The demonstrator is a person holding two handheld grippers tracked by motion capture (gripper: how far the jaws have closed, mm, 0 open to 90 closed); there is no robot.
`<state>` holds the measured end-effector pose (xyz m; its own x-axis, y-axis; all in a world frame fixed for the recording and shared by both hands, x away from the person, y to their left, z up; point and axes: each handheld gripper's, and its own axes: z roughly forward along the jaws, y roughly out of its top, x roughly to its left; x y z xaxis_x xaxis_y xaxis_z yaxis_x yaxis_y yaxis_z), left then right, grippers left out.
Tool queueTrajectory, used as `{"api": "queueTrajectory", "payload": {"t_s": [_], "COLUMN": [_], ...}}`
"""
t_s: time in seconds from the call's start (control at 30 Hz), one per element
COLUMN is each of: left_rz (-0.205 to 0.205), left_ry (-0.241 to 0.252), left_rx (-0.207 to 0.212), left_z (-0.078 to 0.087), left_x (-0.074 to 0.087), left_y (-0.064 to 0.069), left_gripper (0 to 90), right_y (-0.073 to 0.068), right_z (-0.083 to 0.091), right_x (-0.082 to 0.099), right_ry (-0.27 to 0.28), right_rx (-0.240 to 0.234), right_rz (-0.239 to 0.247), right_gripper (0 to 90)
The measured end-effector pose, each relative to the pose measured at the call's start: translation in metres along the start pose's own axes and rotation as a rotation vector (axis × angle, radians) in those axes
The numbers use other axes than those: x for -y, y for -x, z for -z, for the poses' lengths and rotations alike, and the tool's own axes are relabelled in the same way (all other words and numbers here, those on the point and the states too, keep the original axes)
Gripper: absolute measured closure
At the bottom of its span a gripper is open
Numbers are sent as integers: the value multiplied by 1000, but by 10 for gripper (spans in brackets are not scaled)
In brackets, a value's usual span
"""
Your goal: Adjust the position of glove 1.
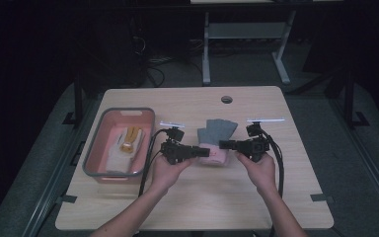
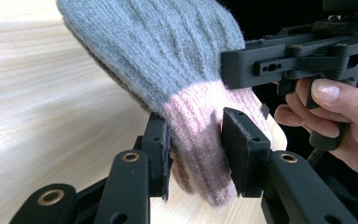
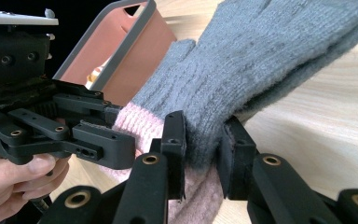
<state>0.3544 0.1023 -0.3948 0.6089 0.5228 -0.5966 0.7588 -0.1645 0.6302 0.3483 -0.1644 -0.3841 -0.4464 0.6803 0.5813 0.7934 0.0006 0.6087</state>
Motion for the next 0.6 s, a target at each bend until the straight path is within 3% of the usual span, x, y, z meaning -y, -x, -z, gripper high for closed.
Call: {"api": "queueTrajectory", "payload": {"t_s": [0.6], "left_rz": [-3], "left_ry": [24], "left_rx": [-20], "left_z": [23], "left_x": [-2], "left_y": [-6], "left_gripper": [630], "right_y": [-19], "right_z": [-15], "right_x": [-14], "right_ry": [-18], "right_rx": [-4], "right_rz": [25], "right_gripper": [742]}}
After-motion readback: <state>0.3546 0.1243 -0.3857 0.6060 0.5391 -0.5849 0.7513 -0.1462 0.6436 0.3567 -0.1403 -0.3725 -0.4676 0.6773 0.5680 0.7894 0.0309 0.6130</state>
